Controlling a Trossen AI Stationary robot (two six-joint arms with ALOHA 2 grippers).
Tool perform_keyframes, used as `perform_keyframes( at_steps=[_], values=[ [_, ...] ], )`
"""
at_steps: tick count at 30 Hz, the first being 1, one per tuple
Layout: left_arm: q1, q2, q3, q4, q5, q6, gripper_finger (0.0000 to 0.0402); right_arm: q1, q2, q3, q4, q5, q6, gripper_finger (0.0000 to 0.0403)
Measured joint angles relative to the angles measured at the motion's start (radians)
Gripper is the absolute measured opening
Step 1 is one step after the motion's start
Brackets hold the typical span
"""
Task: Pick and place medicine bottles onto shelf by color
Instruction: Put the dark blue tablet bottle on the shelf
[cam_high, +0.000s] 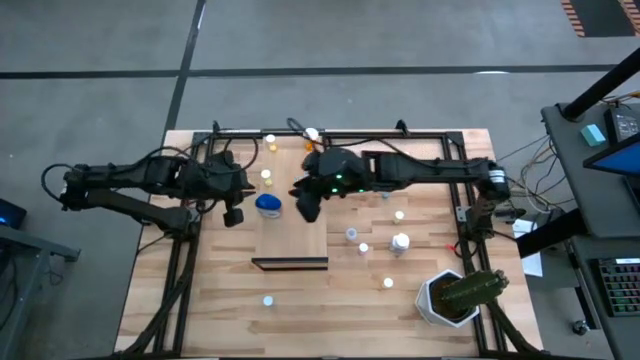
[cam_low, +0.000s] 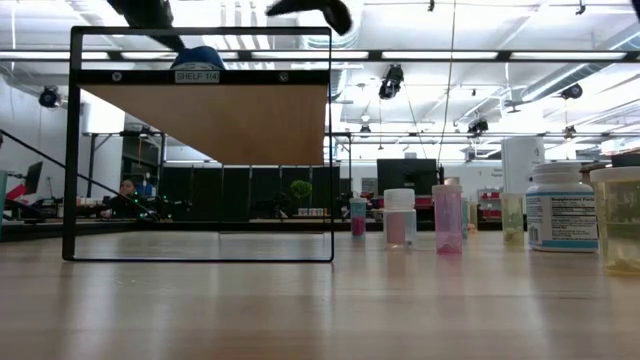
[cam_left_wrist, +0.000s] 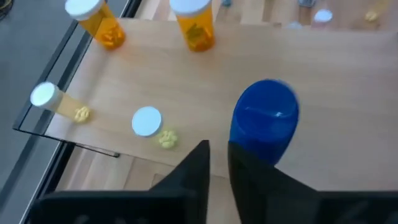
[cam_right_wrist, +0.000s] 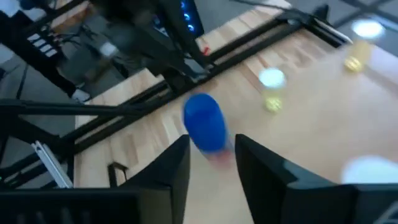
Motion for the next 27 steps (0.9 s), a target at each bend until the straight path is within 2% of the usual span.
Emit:
perform_keyframes(
  at_steps=[3, 9, 15, 19, 24, 27],
  values=[
    [0.001, -0.008, -0.053, 0.067, -0.002, 0.025, 0.0007, 0.01, 0.081, 0.09, -0.071, 0.0, -0.045, 0.0074],
    [0.001, -0.01, -0.13, 0.16, -0.006, 0.02, 0.0001, 0.026, 0.212, 0.23, -0.205, 0.0, -0.086, 0.0013],
    [0.001, -0.003, -0.142, 0.161, -0.004, -0.008, 0.0001, 0.029, 0.309, 0.326, -0.291, -0.001, -0.099, 0.0009],
    [0.002, -0.004, -0.143, 0.157, 0.049, -0.044, 0.0001, 0.029, 0.345, 0.386, -0.329, 0.012, -0.088, 0.0009],
    [-0.001, -0.005, -0.143, 0.159, 0.173, -0.137, 0.0001, 0.028, 0.364, 0.415, -0.345, 0.15, -0.056, 0.0009],
    [-0.001, -0.005, -0.147, 0.156, 0.205, -0.166, 0.0001, 0.025, 0.363, 0.428, -0.356, 0.167, -0.057, 0.0009]
  ],
)
